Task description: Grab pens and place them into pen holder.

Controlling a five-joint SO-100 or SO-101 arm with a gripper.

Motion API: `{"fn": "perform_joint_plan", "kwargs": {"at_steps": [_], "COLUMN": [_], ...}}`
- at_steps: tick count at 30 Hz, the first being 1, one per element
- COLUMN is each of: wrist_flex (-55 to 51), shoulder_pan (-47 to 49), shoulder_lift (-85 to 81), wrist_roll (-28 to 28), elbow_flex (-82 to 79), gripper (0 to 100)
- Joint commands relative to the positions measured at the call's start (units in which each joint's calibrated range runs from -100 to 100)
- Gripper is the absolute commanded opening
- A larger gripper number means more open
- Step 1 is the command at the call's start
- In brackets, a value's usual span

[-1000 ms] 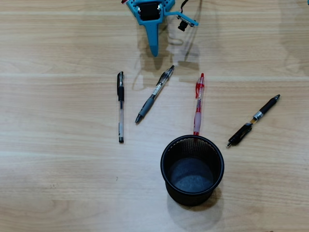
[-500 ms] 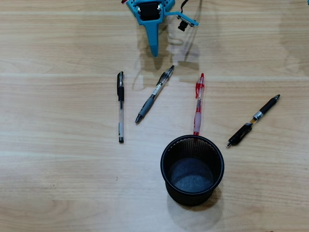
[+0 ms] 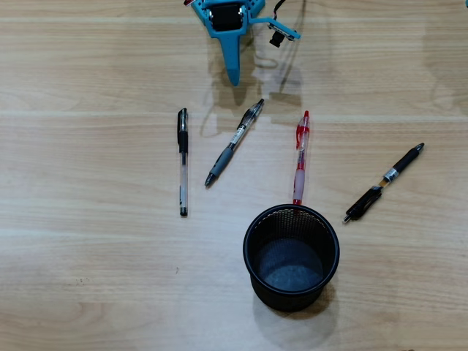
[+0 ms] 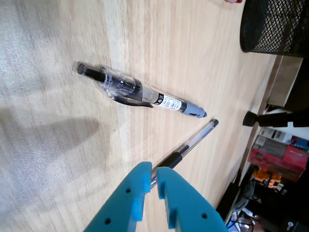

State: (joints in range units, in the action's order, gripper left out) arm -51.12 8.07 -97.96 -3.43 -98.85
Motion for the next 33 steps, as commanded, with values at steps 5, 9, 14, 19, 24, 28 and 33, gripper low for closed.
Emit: {"fn": "perform_joint_plan", "kwargs": {"at_steps": [5, 9, 14, 19, 24, 28, 33], "wrist_flex": [-0.15, -0.66, -0.92, -0.92, -0.83, -0.92, -0.83], "shoulder_pan": [-0.4, -0.49, -0.13, 0.23, 0.23, -0.49, 0.14], "shoulder_lift": [-0.44, -0.19, 1.66, 9.22, 19.97, 33.33, 49.71], "wrist_roll": [0.2, 0.0, -0.05, -0.15, -0.25, -4.67, -15.19], "elbow_flex": [-0.16, 7.41, 16.33, 21.65, 29.04, 38.23, 50.58], "gripper": [2, 2, 2, 2, 2, 2, 2]}}
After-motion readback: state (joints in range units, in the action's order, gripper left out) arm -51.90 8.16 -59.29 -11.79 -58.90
